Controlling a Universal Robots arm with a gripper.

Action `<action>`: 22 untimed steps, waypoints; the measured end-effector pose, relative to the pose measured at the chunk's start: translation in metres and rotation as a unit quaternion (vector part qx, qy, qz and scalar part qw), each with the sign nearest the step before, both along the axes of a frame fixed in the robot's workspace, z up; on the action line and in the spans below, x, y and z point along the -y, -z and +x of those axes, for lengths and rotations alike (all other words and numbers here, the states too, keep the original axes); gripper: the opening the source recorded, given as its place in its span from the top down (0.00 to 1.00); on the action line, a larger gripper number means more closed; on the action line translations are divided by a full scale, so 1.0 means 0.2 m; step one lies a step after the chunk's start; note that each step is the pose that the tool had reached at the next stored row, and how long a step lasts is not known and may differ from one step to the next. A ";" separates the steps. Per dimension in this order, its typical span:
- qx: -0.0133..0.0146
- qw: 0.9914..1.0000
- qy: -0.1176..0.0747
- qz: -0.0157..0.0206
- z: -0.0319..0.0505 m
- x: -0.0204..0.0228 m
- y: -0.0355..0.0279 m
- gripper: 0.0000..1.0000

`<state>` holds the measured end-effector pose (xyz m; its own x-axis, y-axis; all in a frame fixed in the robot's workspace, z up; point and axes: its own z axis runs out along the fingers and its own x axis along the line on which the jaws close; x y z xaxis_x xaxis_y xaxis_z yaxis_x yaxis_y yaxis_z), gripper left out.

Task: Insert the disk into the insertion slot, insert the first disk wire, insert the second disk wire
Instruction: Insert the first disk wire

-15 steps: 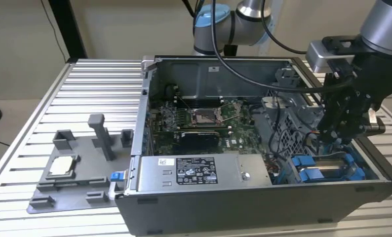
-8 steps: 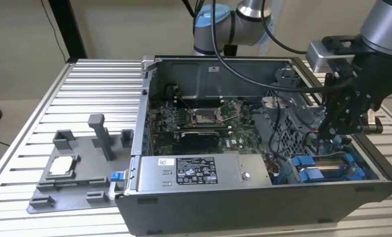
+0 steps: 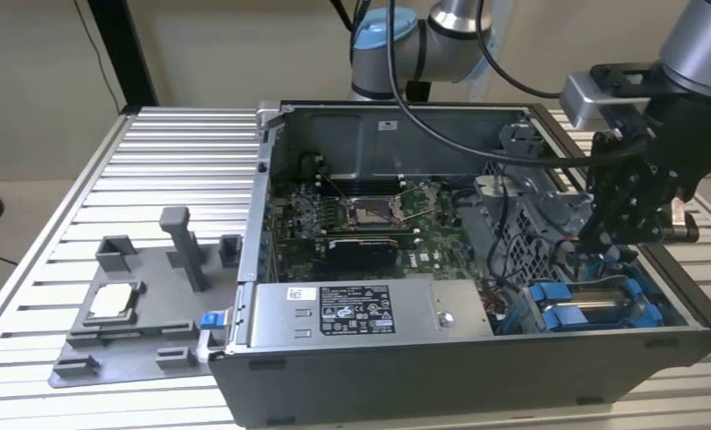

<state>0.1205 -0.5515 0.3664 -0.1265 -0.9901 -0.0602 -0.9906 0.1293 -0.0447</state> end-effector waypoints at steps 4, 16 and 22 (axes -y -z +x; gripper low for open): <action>-0.008 1.000 0.000 -0.003 0.041 0.011 0.000 1.00; -0.012 1.000 0.000 -0.002 0.072 0.058 0.035 1.00; -0.019 1.000 0.000 -0.002 0.114 0.087 0.057 1.00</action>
